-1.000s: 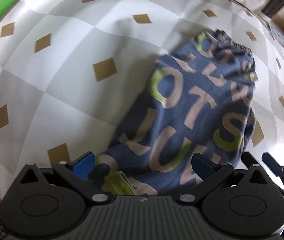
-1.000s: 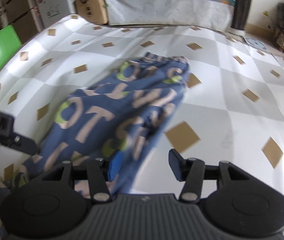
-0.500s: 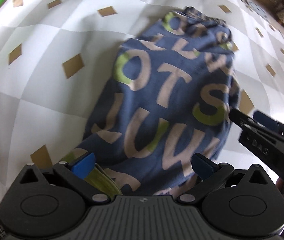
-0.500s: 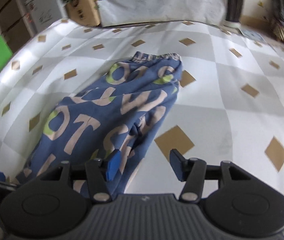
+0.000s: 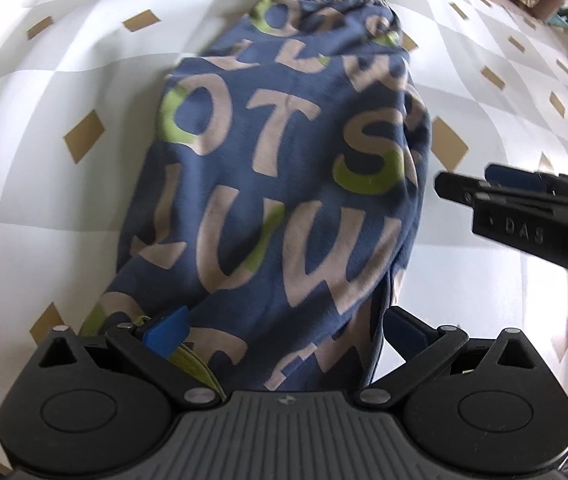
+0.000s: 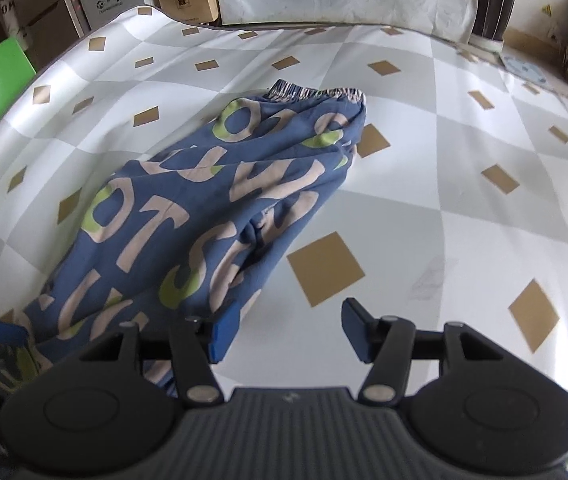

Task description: Fold clothes

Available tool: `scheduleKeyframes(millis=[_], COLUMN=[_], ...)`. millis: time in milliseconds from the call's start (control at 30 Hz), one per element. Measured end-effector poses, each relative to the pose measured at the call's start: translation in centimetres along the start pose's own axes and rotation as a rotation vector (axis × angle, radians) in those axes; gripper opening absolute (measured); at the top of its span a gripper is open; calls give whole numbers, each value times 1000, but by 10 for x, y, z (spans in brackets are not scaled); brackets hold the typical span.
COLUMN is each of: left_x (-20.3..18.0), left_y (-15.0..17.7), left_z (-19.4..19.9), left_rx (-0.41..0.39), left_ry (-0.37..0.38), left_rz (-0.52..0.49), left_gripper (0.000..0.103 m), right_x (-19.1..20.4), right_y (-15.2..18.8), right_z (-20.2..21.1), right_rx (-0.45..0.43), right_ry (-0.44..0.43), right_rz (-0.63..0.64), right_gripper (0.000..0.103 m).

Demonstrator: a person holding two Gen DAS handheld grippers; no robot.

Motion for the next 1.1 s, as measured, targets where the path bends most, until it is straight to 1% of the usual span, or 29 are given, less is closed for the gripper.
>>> scheduleKeyframes(millis=[67,167,367,433,533,667,700,867,1000,1100], left_x=[-5,-7,3,4,4,2,2,1,-2,-3], left_y=[2,4,6,6,7,9,10,11,11,9], left_z=[-1,-6,-18,-19,-18,-22,-22,-23,-25,-27], left_rx=[-2,0,39,42,45,58,58,54,57,59], left_ry=[-9,-59,-112,-116,-103,-111,-115,-125,-125,-129], left_rz=[-27,-52,-16,-14,-14,-24,-27,-34,-33,-24], left_gripper=[103,103,103,103,103,103,103,103,103,103], right_x=[3,8,13,15,16,16,17,23,26,26], right_y=[1,3,6,8,11,16,16,9,5,2], right_z=[-3,-6,-13,-15,-17,-23,-24,-19,-20,-24], right_rx=[11,30,67,83,104,141,140,80,53,38], right_ry=[-7,-3,-22,-9,17,-5,-9,-47,-49,-72], right_rz=[19,59,73,90,117,106,105,104,101,66], right_gripper=[55,55,56,57,58,60,60,60,60,60])
Point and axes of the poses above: each gripper's, at about its wrist camera, not at the fingertips, and z roughly against the way its jaws point, x to its left, y to its underside, the point moved 4 cm from there along -z, roughly the way its jaws point, and after that the axes turned 12 degrees about -y, right-handed, at the moved point
